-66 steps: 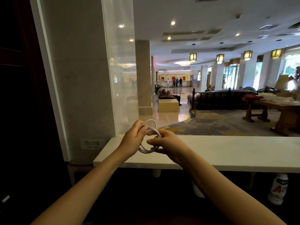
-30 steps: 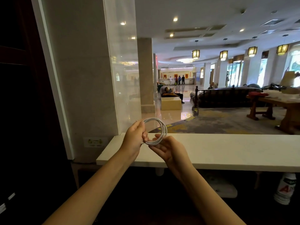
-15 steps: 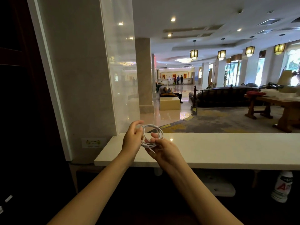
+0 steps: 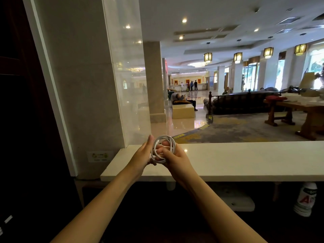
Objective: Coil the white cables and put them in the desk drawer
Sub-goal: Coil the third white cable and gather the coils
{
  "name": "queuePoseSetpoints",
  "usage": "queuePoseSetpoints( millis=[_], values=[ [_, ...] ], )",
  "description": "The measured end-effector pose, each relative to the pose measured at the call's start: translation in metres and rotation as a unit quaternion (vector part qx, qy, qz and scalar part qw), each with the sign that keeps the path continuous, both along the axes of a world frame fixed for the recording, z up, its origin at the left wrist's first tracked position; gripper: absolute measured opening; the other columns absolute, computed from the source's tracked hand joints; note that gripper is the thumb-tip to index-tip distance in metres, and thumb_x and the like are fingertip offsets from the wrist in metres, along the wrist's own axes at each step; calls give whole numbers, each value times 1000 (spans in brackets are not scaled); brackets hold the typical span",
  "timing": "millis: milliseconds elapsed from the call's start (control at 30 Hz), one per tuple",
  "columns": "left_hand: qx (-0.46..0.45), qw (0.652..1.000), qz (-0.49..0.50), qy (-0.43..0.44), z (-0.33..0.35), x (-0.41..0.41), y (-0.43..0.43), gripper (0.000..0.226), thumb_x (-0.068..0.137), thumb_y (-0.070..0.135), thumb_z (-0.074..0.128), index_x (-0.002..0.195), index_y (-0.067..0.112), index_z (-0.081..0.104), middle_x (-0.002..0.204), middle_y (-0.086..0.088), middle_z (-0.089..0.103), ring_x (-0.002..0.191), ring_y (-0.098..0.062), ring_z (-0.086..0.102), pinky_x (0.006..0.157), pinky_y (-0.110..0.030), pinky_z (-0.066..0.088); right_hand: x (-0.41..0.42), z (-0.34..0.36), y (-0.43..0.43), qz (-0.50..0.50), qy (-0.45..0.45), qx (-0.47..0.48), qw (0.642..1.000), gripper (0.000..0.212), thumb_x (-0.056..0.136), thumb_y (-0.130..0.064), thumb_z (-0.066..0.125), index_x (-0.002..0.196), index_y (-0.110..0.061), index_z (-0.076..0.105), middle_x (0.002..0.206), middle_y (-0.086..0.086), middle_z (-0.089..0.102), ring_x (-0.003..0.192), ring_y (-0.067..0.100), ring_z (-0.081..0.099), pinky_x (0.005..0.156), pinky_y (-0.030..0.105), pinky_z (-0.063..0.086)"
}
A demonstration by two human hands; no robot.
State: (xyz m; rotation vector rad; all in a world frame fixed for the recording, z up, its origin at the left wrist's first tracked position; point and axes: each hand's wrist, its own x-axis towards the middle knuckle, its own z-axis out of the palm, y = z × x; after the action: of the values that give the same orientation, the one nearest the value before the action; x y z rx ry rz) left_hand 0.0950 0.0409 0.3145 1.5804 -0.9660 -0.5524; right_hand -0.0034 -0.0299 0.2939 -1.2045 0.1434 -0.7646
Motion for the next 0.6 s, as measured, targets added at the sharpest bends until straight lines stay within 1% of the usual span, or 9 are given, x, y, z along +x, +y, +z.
queuePoseSetpoints(
  millis=[67, 100, 167, 233, 333, 433, 500, 533, 600],
  values=[
    [15, 998, -7, -56, 1, -1, 3, 46, 92, 46, 41, 132, 23, 46, 113, -3, 63, 99, -25, 63, 80, -35, 54, -2, -4, -4, 3, 4, -4, 1000, 29, 90, -5, 52, 119, -5, 53, 105, 19, 66, 88, 26, 67, 77, 35, 55],
    [14, 998, -9, -59, 1, 0, 4, 42, 93, 39, 47, 133, 24, 45, 112, -2, 63, 96, -25, 64, 78, -34, 54, -3, -6, -6, 8, 1, -2, 1000, 23, 91, -6, 50, 114, -7, 54, 99, 16, 68, 84, 23, 69, 74, 33, 56],
    [17, 997, -13, -71, 2, 1, 6, 41, 95, 22, 45, 136, 23, 43, 112, -7, 62, 87, -23, 62, 72, -32, 53, -4, -6, -5, 1, 13, 2, 1000, 13, 92, -6, 47, 98, -10, 58, 78, 8, 72, 71, 17, 70, 65, 27, 56],
    [41, 991, -9, -129, 2, 2, 7, 46, 96, 11, 37, 140, 22, 38, 112, -13, 61, 79, -19, 58, 69, -28, 53, -3, -3, -7, -92, 73, -61, 991, 14, 90, -12, 49, 83, -13, 61, 68, 5, 68, 63, 14, 66, 60, 25, 54],
    [59, 977, -15, -206, 0, -2, 7, 51, 97, 9, 29, 146, 23, 24, 118, -6, 57, 78, -16, 55, 69, -23, 52, -4, 7, -17, -252, 165, -240, 923, 17, 89, -20, 53, 78, -12, 63, 66, -1, 64, 57, 9, 56, 51, 13, 44],
    [59, 963, 11, -261, -2, -8, 5, 54, 99, 14, 29, 148, 25, 11, 121, -4, 54, 79, -16, 56, 71, -23, 52, -3, 13, -21, -302, 178, -287, 892, 21, 91, -20, 51, 78, -7, 61, 65, 0, 58, 58, 11, 51, 48, 16, 38],
    [82, 933, 74, -342, -4, -12, 3, 55, 99, 16, 31, 149, 21, 7, 107, -8, 57, 77, -18, 56, 74, -28, 51, 1, 12, -17, -341, 168, -259, 888, 21, 93, -20, 47, 78, -11, 57, 66, -2, 55, 58, 9, 48, 47, 14, 34],
    [91, 903, 120, -403, -7, -13, 1, 56, 99, 16, 34, 149, 18, 8, 103, -8, 59, 76, -16, 55, 74, -25, 51, 4, 10, -14, -358, 161, -236, 889, 20, 94, -21, 45, 78, -13, 54, 66, -3, 53, 58, 7, 47, 47, 15, 33],
    [77, 853, 199, -476, -15, -14, -2, 55, 98, 18, 39, 147, 12, 17, 109, -8, 62, 81, -12, 57, 79, -21, 50, 9, 6, -8, -374, 150, -191, 895, 21, 96, -22, 42, 78, -14, 51, 67, -3, 52, 57, 7, 47, 48, 19, 32]
  ],
)
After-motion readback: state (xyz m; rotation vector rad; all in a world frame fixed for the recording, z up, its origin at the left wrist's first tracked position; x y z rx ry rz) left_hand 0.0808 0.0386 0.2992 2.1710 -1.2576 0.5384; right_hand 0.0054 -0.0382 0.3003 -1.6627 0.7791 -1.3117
